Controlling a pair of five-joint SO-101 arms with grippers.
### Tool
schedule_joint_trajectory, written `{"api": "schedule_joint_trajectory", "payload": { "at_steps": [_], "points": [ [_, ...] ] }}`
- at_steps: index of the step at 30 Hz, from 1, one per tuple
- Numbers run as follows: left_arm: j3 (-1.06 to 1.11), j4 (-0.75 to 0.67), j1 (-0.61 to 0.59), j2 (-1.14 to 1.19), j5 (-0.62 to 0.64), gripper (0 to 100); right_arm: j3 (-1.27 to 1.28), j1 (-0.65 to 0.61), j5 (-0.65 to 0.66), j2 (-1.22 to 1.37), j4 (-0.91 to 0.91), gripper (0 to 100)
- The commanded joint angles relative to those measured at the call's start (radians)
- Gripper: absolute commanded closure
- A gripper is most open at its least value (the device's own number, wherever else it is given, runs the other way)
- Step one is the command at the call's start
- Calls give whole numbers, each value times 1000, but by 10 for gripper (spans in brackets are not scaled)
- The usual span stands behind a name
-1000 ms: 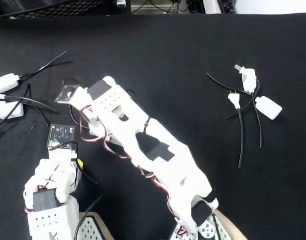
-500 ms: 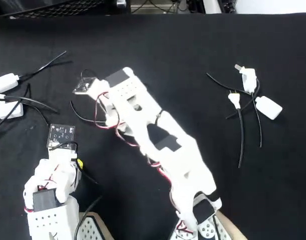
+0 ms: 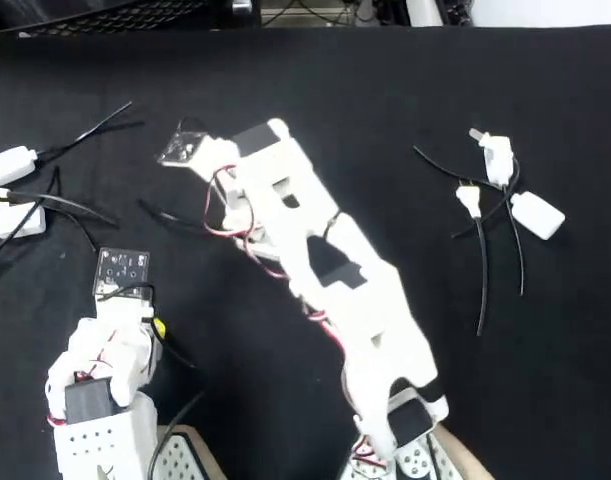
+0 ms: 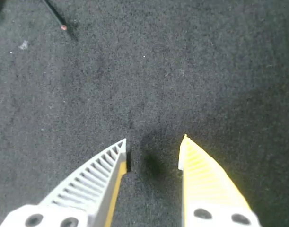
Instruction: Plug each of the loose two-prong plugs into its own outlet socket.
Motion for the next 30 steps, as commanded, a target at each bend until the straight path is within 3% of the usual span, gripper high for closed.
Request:
{"api": "schedule_joint_trajectory", "payload": {
  "at_steps": [1, 7, 14, 21, 30],
  "points": [
    [16, 6, 5, 0, 2, 816, -12, 38, 6, 16, -8, 756],
    [16, 6, 5, 0, 2, 816, -165, 100, 0, 13, 74, 756],
    [16, 6, 5, 0, 2, 816, -389, 273, -14, 19, 190, 756],
    [16, 6, 5, 0, 2, 816, -363, 508, -149, 19, 190, 756],
    [16, 6, 5, 0, 2, 816, -335, 703, -348, 19, 184, 758]
  ]
}}
